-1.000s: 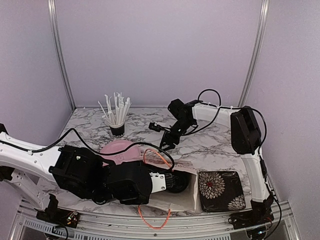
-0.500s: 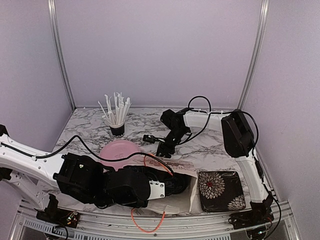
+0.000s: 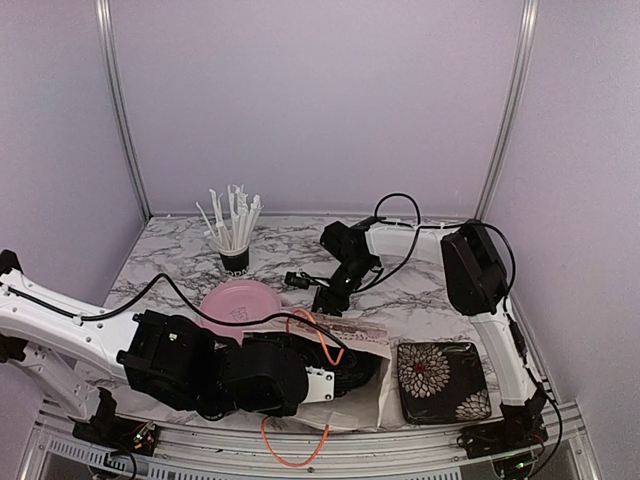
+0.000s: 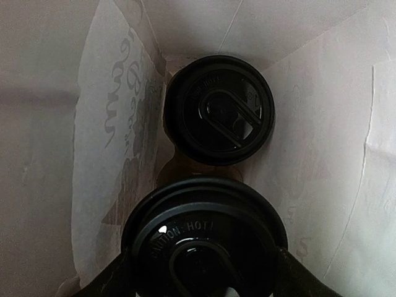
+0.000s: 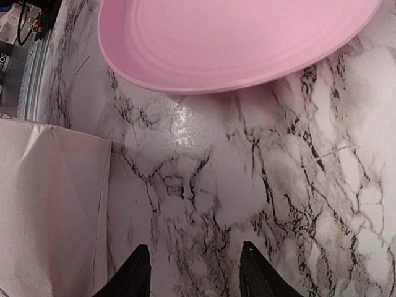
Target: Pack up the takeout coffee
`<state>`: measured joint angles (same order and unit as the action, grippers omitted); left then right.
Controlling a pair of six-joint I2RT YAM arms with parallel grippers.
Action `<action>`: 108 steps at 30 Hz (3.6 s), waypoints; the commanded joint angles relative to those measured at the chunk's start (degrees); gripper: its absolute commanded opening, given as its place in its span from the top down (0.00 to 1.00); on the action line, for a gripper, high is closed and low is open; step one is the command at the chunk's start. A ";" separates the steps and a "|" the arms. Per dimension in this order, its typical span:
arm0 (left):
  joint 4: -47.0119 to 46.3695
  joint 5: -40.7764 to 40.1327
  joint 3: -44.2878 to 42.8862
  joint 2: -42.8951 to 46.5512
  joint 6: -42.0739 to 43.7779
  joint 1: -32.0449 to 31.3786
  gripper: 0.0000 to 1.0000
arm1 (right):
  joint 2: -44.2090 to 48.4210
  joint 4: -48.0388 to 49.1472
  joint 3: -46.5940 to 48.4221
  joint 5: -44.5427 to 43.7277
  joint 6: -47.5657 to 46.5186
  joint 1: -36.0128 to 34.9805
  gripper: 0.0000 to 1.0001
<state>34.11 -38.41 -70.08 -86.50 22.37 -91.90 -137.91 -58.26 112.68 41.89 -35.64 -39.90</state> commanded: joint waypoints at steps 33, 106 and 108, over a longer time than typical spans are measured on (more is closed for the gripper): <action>-4.94 3.27 2.33 -1.84 13.42 4.31 0.44 | -1.72 -4.15 -0.62 5.78 -5.24 -2.47 0.55; -29.68 3.44 22.42 4.94 6.55 8.83 0.46 | -7.11 -9.92 -1.06 15.08 -14.45 -3.48 0.56; -29.71 2.16 22.60 4.16 6.41 8.85 0.46 | -7.25 -10.43 -1.05 15.73 -15.02 -3.71 0.56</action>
<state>5.10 -32.29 -49.01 -81.32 31.44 -84.31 -142.61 -65.23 111.85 57.95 -49.12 -41.34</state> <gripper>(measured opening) 0.723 0.437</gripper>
